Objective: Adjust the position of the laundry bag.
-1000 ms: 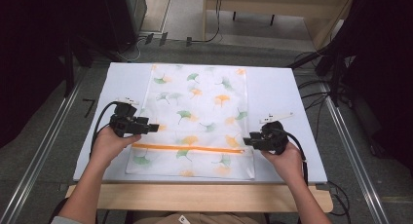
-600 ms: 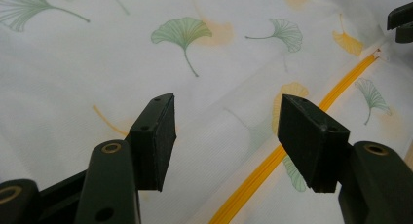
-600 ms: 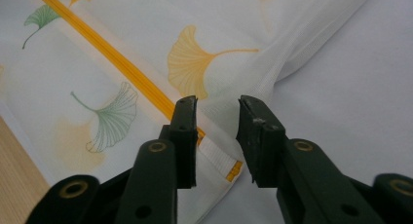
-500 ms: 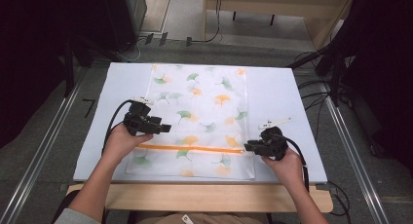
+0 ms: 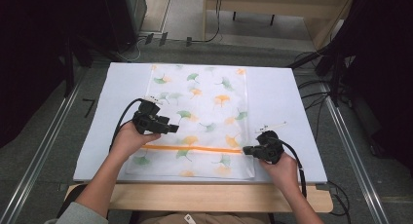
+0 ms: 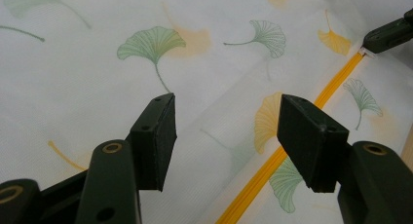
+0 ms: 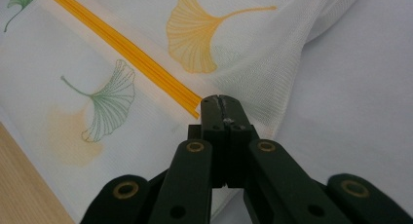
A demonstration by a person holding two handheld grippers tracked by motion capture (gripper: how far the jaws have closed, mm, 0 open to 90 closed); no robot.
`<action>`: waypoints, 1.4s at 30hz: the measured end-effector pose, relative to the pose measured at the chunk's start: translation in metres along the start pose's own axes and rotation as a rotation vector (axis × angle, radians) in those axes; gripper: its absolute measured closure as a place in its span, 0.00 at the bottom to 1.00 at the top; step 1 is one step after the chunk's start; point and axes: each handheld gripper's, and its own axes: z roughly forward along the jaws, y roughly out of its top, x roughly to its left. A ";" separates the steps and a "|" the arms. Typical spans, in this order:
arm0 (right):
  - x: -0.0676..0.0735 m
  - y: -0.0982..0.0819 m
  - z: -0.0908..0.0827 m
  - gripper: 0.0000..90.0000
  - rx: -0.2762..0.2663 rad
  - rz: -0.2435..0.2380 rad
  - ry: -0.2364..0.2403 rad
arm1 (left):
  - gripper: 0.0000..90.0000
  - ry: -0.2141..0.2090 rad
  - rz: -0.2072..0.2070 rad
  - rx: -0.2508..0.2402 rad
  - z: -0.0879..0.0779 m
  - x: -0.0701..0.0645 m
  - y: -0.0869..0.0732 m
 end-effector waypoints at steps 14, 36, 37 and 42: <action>0.014 0.007 0.007 1.00 0.007 -0.046 0.027 | 0.44 -0.003 0.018 0.002 0.003 -0.005 0.001; -0.013 -0.003 -0.025 0.68 -0.026 -0.020 -0.066 | 0.45 -0.039 0.066 -0.010 0.011 -0.026 0.005; -0.013 -0.003 -0.025 0.68 -0.026 -0.020 -0.066 | 0.45 -0.040 0.068 -0.009 0.013 -0.028 0.005; -0.013 -0.005 -0.021 0.70 0.001 -0.018 -0.064 | 0.46 -0.061 0.092 0.003 0.021 -0.038 0.007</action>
